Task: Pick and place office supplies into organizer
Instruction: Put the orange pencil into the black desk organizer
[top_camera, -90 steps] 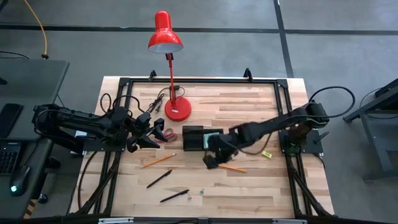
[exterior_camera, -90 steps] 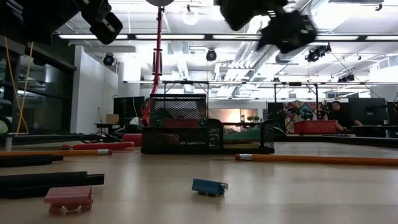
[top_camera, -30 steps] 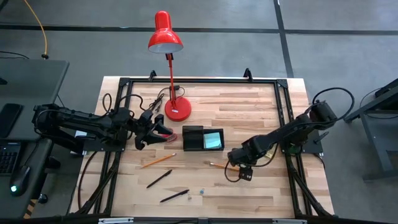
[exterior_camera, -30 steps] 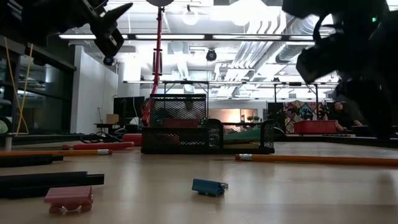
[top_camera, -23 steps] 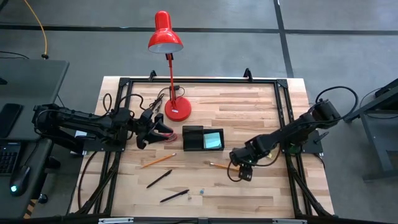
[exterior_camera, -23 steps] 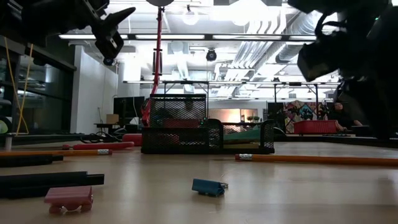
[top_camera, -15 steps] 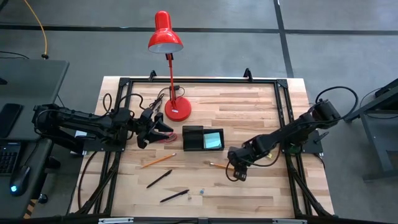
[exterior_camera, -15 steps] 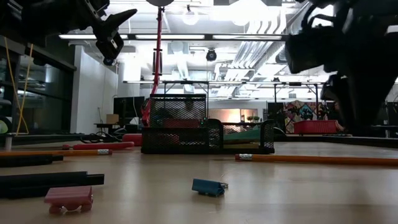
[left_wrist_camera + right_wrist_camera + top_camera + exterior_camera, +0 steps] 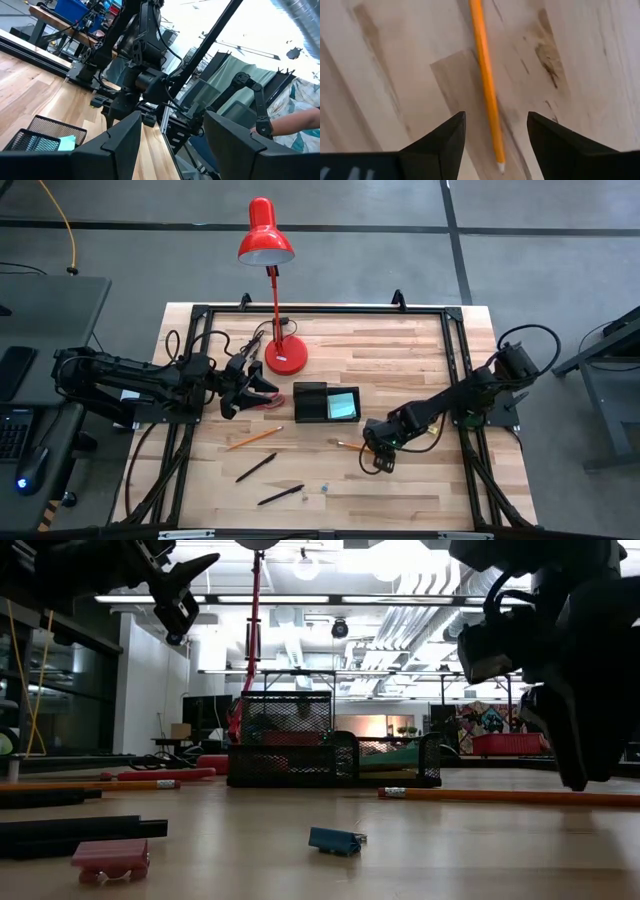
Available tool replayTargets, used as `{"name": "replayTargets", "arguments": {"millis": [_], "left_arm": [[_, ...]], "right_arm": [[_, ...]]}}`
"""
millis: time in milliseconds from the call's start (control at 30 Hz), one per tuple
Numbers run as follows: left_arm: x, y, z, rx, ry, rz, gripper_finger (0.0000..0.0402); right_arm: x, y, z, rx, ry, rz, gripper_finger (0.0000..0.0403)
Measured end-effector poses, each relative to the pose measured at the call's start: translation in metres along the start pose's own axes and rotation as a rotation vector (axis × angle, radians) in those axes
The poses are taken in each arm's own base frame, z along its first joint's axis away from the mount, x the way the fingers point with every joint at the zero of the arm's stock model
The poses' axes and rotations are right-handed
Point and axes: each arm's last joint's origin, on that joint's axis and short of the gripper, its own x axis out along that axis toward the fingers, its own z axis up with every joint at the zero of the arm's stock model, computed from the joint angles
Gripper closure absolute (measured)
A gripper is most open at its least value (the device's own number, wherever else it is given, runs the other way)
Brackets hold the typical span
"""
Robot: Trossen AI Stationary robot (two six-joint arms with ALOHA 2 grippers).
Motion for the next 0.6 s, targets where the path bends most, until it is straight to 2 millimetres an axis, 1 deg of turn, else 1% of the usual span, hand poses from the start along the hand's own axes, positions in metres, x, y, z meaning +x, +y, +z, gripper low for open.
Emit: {"name": "replayTargets", "arguments": {"millis": [267,400,600], "left_arm": [[0.0,-0.0001,0.0,0.009,0.001,-0.002,0.0197],[0.0,-0.0001,0.0,0.012,0.002,-0.002,0.0197],[0.0,0.0,-0.0002,0.014,0.003,-0.001,0.0197]], "right_arm": [[0.0015,-0.0032,-0.0027,-0.005,0.003,-0.038,0.0201],[0.0058,-0.0074,-0.0066,0.033,0.013,-0.034,0.0201],[0.0068,-0.0059,-0.0074,0.032,-0.002,-0.026,0.0202]]}}
